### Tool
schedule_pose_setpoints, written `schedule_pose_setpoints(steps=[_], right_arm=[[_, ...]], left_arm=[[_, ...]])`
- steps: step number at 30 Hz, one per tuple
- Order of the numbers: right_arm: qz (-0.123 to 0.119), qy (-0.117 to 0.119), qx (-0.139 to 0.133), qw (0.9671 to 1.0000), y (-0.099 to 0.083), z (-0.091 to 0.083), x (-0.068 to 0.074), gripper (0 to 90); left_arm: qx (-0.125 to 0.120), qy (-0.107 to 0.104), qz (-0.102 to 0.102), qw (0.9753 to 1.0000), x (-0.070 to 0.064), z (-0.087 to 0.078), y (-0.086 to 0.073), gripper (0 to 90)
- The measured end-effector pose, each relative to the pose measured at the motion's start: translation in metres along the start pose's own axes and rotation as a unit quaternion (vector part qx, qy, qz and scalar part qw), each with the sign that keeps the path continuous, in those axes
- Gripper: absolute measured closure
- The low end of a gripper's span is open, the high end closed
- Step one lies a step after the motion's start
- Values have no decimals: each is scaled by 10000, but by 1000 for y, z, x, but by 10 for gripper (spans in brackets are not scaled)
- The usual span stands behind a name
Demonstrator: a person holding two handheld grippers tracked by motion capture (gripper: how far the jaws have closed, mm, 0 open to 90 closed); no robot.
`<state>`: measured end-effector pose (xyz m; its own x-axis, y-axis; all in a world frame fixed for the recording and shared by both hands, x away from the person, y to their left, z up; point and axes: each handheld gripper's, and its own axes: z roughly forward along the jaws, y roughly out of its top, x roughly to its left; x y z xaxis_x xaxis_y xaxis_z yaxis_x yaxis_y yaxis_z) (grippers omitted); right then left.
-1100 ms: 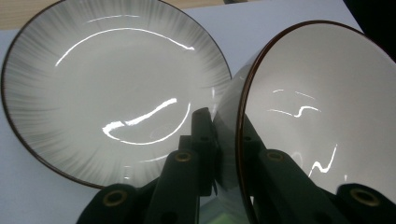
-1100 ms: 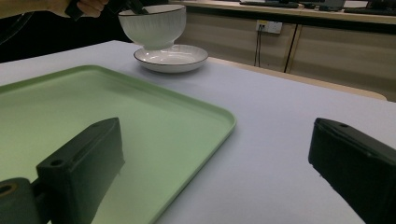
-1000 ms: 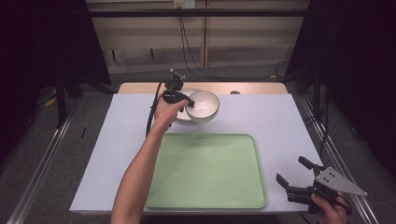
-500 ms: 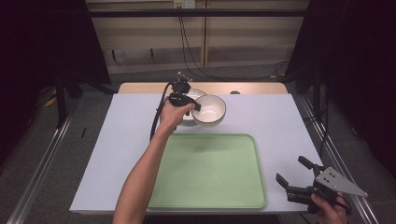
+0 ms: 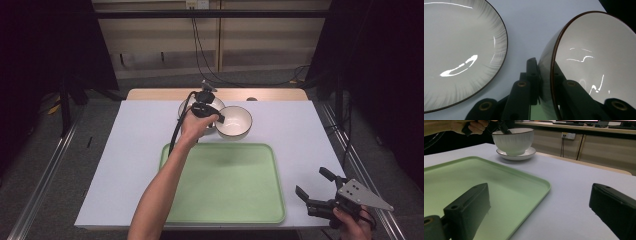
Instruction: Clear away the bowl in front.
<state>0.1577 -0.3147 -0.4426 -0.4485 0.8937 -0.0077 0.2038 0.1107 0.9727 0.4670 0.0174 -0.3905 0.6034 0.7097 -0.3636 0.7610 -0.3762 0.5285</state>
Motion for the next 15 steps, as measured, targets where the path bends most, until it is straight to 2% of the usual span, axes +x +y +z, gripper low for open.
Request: schedule_pose_setpoints(steps=[1,2,8,15], right_arm=[[-5,3,12,10000,0,0,0,29],[5,-6,15,10000,0,0,0,30],[1,-18,17,10000,0,0,0,30],[8,-12,14,10000,0,0,0,30]], left_arm=[[-24,1,-43,10000,-2,2,0,828],[12,-7,33,10000,-4,3,0,828],[115,-21,114,9999,-14,13,-2,828],[210,-170,211,9994,-28,23,-4,828]])
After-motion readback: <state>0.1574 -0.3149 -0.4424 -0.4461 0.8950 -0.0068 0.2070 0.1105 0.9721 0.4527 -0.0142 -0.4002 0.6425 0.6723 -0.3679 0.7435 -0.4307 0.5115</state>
